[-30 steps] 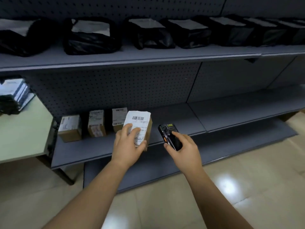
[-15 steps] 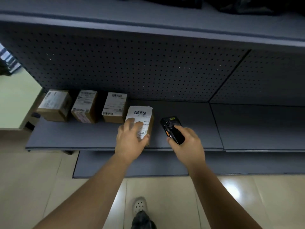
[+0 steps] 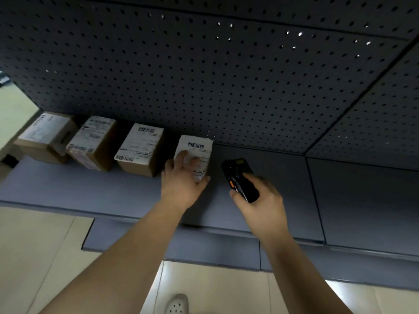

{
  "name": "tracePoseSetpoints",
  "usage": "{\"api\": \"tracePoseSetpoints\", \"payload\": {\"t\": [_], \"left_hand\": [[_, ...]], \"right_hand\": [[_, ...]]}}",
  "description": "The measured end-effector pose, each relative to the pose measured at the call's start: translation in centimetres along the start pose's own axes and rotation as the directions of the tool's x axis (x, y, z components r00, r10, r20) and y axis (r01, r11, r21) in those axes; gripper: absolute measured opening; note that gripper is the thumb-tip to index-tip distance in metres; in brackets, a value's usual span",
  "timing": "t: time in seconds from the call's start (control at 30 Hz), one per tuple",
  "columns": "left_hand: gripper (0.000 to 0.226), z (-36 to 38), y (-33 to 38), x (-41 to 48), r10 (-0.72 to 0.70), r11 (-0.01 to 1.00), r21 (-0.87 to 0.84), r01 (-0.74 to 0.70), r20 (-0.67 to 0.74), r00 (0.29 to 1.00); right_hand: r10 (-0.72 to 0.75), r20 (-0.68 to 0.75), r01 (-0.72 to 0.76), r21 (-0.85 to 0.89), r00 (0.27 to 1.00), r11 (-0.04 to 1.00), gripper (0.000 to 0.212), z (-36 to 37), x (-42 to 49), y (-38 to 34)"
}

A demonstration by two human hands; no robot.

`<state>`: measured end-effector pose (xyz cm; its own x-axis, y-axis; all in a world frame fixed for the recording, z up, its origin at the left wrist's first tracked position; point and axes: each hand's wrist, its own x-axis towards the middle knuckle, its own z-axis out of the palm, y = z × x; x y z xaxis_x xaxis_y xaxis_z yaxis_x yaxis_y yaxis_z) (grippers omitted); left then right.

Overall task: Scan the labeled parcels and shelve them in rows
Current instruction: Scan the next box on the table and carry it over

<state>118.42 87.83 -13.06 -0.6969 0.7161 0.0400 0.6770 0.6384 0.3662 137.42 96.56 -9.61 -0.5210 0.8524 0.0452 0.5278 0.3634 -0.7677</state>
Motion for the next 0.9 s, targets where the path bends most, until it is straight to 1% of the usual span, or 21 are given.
{"api": "tracePoseSetpoints", "payload": {"t": [0.13, 0.23, 0.3, 0.57, 0.67, 0.73, 0.8, 0.9], "left_hand": [[0.068, 0.7, 0.0, 1.5, 0.003, 1.000, 0.012, -0.003, 0.011, 1.000], [0.069, 0.9, 0.0, 2.3, 0.018, 1.000, 0.010, -0.017, -0.018, 1.000], [0.070, 0.9, 0.2, 2.8, 0.015, 1.000, 0.007, -0.015, -0.009, 1.000], [0.075, -0.2, -0.1, 2.9, 0.055, 0.998, -0.013, -0.055, 0.010, 0.998], [0.082, -3.1, -0.6, 0.7, 0.118, 0.991, -0.049, -0.121, -0.060, 0.991], [0.078, -6.3, -1.1, -1.3, 0.183, 0.982, -0.042, -0.187, -0.085, 0.980], [0.071, -10.5, -1.5, -3.9, 0.216, 0.975, -0.030, -0.220, -0.090, 0.972], [0.065, -17.0, -2.7, -8.7, 0.254, 0.966, -0.003, -0.257, -0.149, 0.956]], "right_hand": [[0.007, 0.016, -0.007, 0.014, 1.000, 1.000, 0.047, 0.0, 0.4, 1.3], [0.023, 0.024, -0.023, 0.016, 0.999, 1.000, 0.048, -0.2, 0.4, 1.7], [0.026, 0.032, -0.027, 0.012, 0.999, 1.000, 0.048, -0.3, 0.4, 1.8], [-0.010, 0.003, 0.011, -0.007, 1.000, 1.000, 0.045, -0.9, -0.3, 1.0], [-0.064, 0.003, 0.064, -0.018, 0.998, 0.998, 0.045, -2.0, -1.4, -0.9], [-0.123, 0.003, 0.123, -0.016, 0.992, 0.992, 0.045, -3.0, -2.6, -3.3], [-0.173, 0.018, 0.174, -0.010, 0.985, 0.985, 0.046, -3.9, -4.2, -6.2], [-0.207, 0.053, 0.207, 0.015, 0.977, 0.978, 0.057, -4.6, -7.1, -10.9]]}}
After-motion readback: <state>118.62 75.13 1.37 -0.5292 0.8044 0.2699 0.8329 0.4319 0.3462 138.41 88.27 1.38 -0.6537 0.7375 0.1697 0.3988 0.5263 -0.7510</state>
